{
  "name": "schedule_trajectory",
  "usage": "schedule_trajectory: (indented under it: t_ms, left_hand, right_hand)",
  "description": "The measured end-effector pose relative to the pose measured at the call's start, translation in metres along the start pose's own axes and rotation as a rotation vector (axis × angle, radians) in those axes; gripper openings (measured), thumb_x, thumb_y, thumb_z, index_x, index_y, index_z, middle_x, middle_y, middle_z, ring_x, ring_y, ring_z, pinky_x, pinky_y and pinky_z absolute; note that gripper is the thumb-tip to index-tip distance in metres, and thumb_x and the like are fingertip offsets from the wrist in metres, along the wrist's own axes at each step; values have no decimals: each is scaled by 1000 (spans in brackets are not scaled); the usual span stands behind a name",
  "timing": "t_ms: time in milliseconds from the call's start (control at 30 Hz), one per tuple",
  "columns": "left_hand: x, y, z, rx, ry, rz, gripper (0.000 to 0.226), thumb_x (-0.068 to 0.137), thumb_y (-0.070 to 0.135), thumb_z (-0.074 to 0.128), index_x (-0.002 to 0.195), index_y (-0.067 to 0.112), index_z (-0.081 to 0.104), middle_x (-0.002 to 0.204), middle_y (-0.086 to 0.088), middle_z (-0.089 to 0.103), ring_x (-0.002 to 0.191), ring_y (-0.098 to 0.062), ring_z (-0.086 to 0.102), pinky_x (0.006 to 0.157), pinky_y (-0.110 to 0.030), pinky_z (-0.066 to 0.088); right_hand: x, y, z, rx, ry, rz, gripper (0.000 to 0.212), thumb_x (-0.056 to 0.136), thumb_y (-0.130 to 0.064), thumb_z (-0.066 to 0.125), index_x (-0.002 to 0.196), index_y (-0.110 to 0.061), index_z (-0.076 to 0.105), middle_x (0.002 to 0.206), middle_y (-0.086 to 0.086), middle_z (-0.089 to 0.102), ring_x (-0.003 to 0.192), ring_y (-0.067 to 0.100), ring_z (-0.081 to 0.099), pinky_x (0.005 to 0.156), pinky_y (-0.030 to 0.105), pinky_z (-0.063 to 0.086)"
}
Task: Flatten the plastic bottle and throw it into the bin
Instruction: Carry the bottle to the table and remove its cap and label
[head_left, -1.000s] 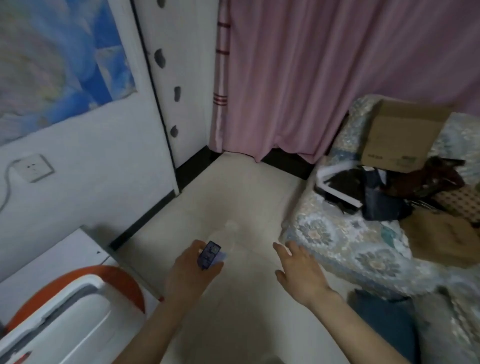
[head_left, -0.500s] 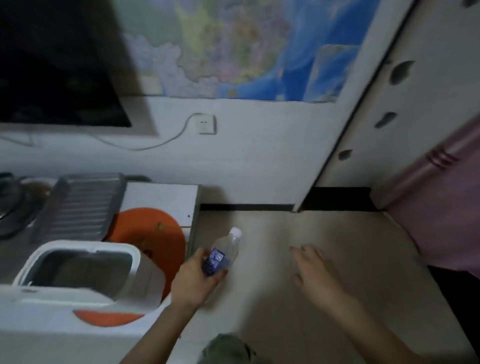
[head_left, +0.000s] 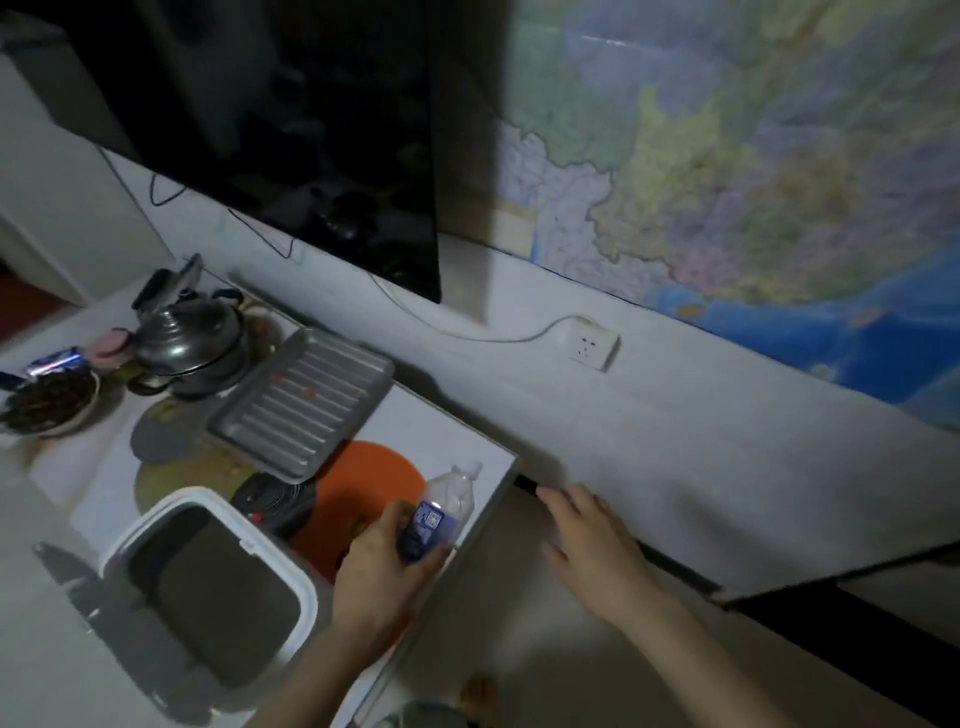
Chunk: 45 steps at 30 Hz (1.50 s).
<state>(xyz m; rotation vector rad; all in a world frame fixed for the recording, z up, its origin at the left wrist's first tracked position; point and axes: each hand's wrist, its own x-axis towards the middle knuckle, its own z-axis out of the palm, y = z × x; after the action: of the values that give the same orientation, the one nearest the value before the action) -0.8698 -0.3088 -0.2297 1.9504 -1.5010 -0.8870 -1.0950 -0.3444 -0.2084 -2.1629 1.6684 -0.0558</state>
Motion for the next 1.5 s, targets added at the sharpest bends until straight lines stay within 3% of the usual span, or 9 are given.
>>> schedule_trajectory:
  t_ms: [133, 333, 500, 700, 933, 1100, 1200, 1333, 1500]
  left_hand:
    - [35, 7, -14, -53, 81, -44, 35, 75, 46, 71, 99, 28, 53, 91, 2, 71, 80, -19, 68, 71, -45, 58]
    - [59, -2, -16, -135, 333, -217, 45, 63, 61, 71, 98, 45, 48, 85, 15, 71, 79, -7, 68, 68, -37, 58]
    - [77, 17, -5, -250, 491, -352, 48, 64, 51, 75, 104, 38, 53, 90, 11, 72, 80, -6, 67, 69, -40, 57]
    - [99, 45, 3, -326, 615, -426, 46, 67, 34, 83, 107, 32, 61, 88, 24, 66, 81, 11, 64, 64, -9, 52]
    - [92, 51, -7, -361, 673, -434, 52, 67, 36, 81, 111, 47, 55, 99, 26, 62, 92, 20, 58, 68, -2, 49]
    - [78, 59, -22, -343, 679, -382, 51, 53, 67, 72, 100, 58, 55, 92, 43, 63, 90, 13, 62, 65, -4, 51]
    - [75, 58, -28, -339, 643, -335, 52, 55, 59, 79, 102, 50, 60, 97, 37, 65, 85, 3, 67, 65, -12, 56]
    - [78, 53, -30, -384, 587, -322, 49, 59, 37, 82, 105, 35, 67, 94, 18, 73, 86, -7, 70, 70, -19, 58]
    - [80, 50, -33, -482, 532, -288, 49, 63, 31, 82, 110, 35, 66, 106, 10, 73, 99, -13, 69, 80, -24, 58]
  right_hand:
    - [80, -6, -23, 55, -3, -138, 53, 91, -29, 51, 139, -22, 30, 135, 5, 42, 118, 25, 45, 95, 36, 44]
    - [195, -32, -32, 49, -149, -418, 55, 93, -32, 50, 141, -25, 24, 143, 3, 37, 124, 21, 43, 100, 34, 43]
    - [258, -54, -45, 61, -309, -692, 55, 93, -31, 51, 141, -28, 24, 144, 0, 35, 126, 17, 42, 103, 36, 42]
    - [302, -77, -63, 210, -513, -879, 51, 89, -48, 51, 136, -37, 31, 127, -13, 42, 113, 8, 46, 90, 28, 40]
    - [312, -98, -64, 262, -572, -990, 23, 90, -37, 54, 110, -25, 57, 99, -7, 60, 82, 1, 57, 69, 17, 47]
    - [306, -105, -64, 347, -606, -986, 18, 87, -36, 58, 95, -19, 60, 86, 18, 63, 76, 28, 60, 70, 39, 53]
    - [303, -102, -69, 406, -666, -972, 29, 82, -52, 53, 93, -27, 60, 86, 17, 62, 80, 28, 61, 76, 49, 56]
    - [299, -97, -75, 482, -696, -983, 18, 81, -56, 49, 95, -48, 58, 91, -7, 65, 86, 8, 63, 79, 43, 58]
    - [305, -98, -88, 460, -738, -1034, 22, 88, -40, 55, 109, -42, 58, 103, -12, 61, 94, 7, 59, 78, 25, 56]
